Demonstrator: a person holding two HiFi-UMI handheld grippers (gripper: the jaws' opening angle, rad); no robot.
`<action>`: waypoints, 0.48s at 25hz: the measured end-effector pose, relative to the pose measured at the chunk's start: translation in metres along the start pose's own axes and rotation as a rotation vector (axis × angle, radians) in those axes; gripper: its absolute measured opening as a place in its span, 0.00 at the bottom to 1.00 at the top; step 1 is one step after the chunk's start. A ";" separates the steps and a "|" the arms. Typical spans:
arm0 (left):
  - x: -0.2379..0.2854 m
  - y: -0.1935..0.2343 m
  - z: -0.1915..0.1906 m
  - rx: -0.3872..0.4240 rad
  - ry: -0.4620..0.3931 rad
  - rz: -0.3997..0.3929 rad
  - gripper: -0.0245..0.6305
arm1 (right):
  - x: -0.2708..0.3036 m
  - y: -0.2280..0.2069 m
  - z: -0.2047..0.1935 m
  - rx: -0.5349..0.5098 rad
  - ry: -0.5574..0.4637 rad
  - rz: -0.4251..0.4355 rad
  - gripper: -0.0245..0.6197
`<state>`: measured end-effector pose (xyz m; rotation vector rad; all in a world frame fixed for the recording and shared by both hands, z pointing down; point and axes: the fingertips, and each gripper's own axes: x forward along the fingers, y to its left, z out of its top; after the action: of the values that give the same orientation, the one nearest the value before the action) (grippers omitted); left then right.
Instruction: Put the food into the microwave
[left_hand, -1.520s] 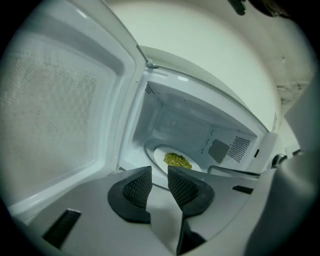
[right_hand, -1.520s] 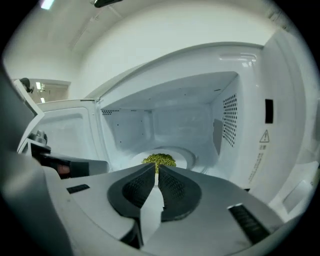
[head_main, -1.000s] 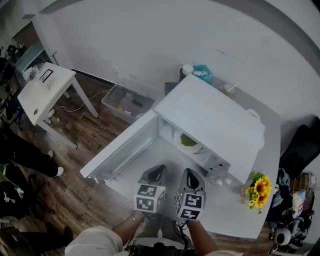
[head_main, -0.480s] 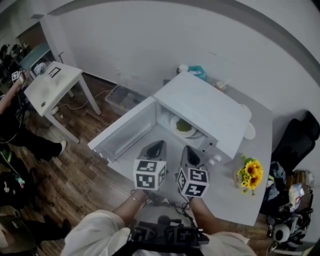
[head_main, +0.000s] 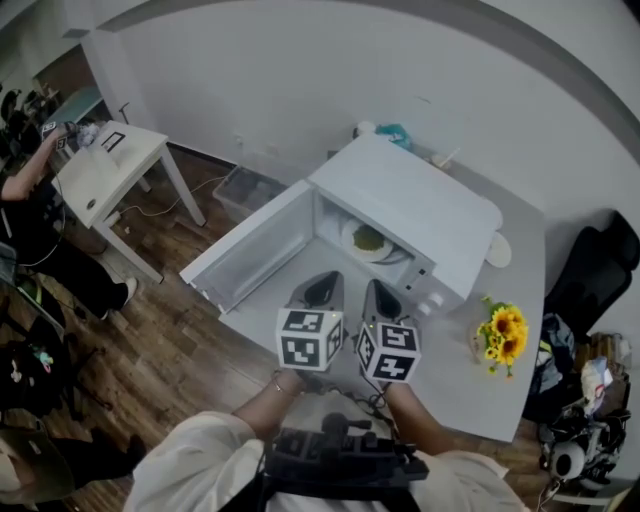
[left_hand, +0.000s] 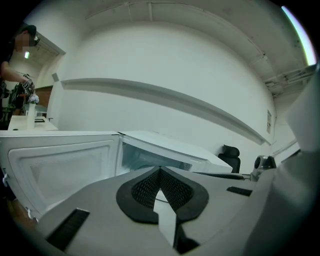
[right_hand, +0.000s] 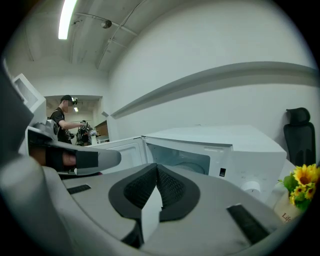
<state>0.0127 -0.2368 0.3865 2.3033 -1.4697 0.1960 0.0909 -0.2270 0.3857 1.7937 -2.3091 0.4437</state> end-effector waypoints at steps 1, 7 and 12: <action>0.000 -0.001 0.000 0.002 -0.001 -0.002 0.05 | 0.000 0.000 0.001 -0.002 -0.004 -0.001 0.07; 0.005 -0.003 0.003 0.005 -0.009 -0.006 0.05 | -0.001 -0.005 0.008 -0.013 -0.038 -0.022 0.07; 0.007 0.000 0.005 0.010 -0.012 -0.003 0.05 | 0.002 -0.005 0.008 0.014 -0.035 -0.010 0.07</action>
<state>0.0156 -0.2448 0.3847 2.3180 -1.4737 0.1894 0.0952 -0.2329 0.3798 1.8336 -2.3247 0.4311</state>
